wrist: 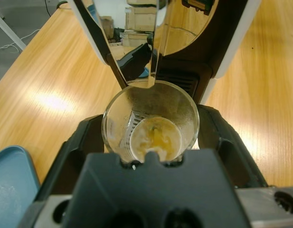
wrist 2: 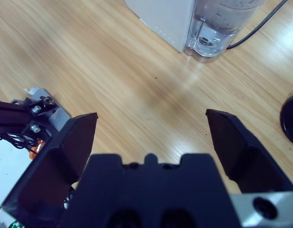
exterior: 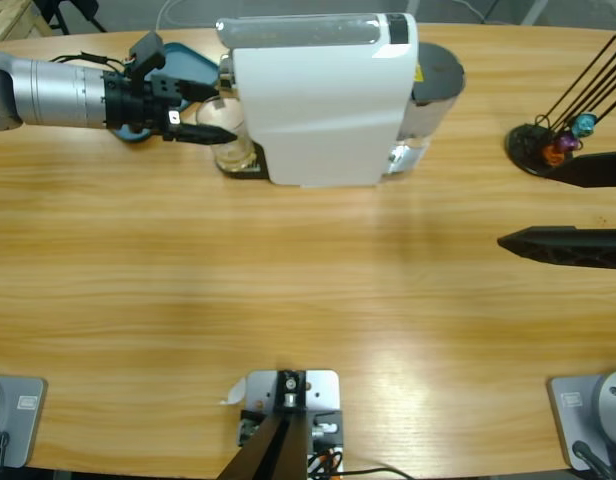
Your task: Pour coffee
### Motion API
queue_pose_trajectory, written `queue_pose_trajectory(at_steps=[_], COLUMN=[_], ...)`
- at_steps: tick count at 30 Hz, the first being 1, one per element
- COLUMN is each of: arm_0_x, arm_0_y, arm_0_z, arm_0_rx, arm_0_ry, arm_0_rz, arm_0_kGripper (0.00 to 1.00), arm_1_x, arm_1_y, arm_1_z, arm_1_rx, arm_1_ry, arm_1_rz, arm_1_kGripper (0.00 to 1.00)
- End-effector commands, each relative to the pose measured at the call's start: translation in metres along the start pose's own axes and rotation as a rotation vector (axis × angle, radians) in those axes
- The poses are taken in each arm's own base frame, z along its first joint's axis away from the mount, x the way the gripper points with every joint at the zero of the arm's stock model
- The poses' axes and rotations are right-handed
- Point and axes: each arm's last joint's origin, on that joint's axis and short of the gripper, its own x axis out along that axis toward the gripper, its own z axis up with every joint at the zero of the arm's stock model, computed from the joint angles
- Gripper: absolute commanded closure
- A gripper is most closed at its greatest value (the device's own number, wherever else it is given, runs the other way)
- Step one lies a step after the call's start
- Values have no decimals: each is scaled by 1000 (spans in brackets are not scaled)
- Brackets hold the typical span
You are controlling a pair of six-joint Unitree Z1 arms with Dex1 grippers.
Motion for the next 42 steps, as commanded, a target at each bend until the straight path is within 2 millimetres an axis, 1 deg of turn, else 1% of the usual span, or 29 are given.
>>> queue_pose_trajectory(at_steps=[1, 2, 7, 11, 16, 18, 19, 23, 24, 25, 30, 34, 35, 38, 42], arm_0_x=[15, 15, 6, -9, -28, -41, -51, -105, -111, -113, -106, -87, -81, -60, -38], arm_0_y=[0, 0, -5, -6, -1, -2, -3, 4, 6, 11, 33, 62, 69, 86, 93], arm_0_z=[-16, -16, -19, -14, -9, -3, 1, 15, 15, 13, -2, -22, -28, -36, -45], arm_0_rx=[-42, -42, -48, -44, -65, -70, -73, -136, -144, -173, -249, -313, -318, -323, -334], arm_0_ry=[59, 61, 61, 36, -5, -18, -26, -83, -78, -63, 67, 100, 92, 77, 77], arm_0_rz=[3, 6, 5, 25, 49, 83, 115, 288, 334, 388, 647, 791, 813, 814, 786], arm_0_kGripper=[953, 997, 1000, 1000, 1000, 1000, 1000, 1000, 1000, 1000, 1000, 1000, 1000, 1000, 1000], arm_1_x=[3, 2, 1, 0, -2, -2, -1, 1, 0, -1, -6, -10, -11, -11, -5], arm_1_y=[-2, -3, -3, -2, -4, -4, -4, -4, -5, -5, -5, -4, -4, -4, -5], arm_1_z=[-5, -5, -6, -5, 1, 3, 4, 4, 5, 5, 5, 2, 2, 2, 4], arm_1_rx=[-4, -4, -4, -5, -30, -30, -30, -21, -21, -22, -20, -6, -5, -4, -3], arm_1_ry=[11, 10, 5, -1, -8, -10, -8, -12, -15, -21, -29, -17, -15, -5, 16], arm_1_rz=[-25, -29, -36, -35, -67, -70, -69, -64, -67, -73, -84, -84, -84, -87, -87], arm_1_kGripper=[0, 0, 0, 0, 0, 0, 0, 0, 0, 0, 0, 0, 0, 0, 0])
